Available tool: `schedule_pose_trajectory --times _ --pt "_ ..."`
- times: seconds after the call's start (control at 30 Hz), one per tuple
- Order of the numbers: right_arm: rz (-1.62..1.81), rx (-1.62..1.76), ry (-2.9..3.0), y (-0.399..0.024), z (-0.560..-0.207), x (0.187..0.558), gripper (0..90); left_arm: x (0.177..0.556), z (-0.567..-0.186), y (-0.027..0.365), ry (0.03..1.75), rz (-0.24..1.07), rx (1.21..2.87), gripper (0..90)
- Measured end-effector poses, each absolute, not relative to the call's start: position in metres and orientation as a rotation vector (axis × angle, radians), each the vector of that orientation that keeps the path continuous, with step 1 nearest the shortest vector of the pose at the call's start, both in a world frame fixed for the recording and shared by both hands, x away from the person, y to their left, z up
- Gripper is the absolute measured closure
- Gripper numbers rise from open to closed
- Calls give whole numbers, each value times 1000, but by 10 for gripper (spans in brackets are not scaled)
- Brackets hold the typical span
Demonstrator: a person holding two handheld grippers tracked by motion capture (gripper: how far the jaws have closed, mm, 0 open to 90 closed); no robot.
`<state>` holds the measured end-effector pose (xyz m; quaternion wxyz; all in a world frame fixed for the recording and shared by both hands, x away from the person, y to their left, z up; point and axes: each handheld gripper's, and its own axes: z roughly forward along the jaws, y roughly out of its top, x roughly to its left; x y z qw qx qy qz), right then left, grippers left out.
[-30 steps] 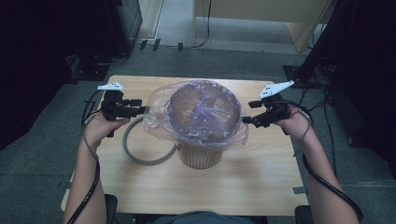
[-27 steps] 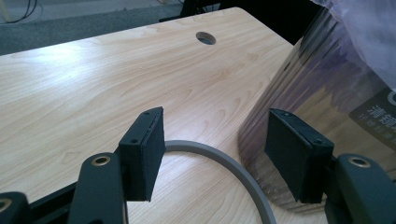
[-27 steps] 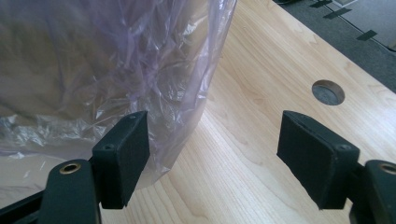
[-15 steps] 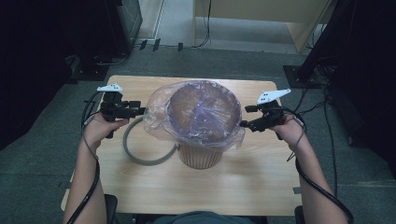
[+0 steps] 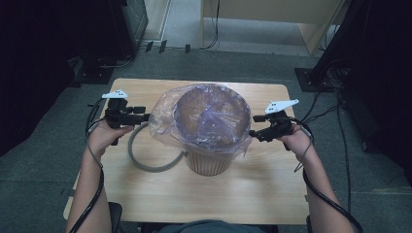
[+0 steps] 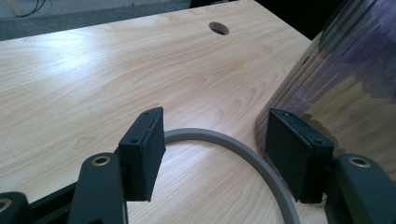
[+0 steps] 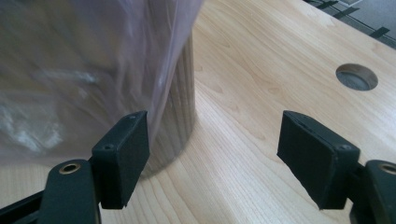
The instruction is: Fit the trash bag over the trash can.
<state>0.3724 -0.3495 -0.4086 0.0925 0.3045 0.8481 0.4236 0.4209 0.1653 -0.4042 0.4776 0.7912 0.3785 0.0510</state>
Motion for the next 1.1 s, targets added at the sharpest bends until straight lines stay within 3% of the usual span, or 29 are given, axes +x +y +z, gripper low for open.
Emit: schedule_pose_trajectory --times 1.1 --pt "1209 1056 2495 -358 -480 381 249 426 -435 172 959 140 1974 349"
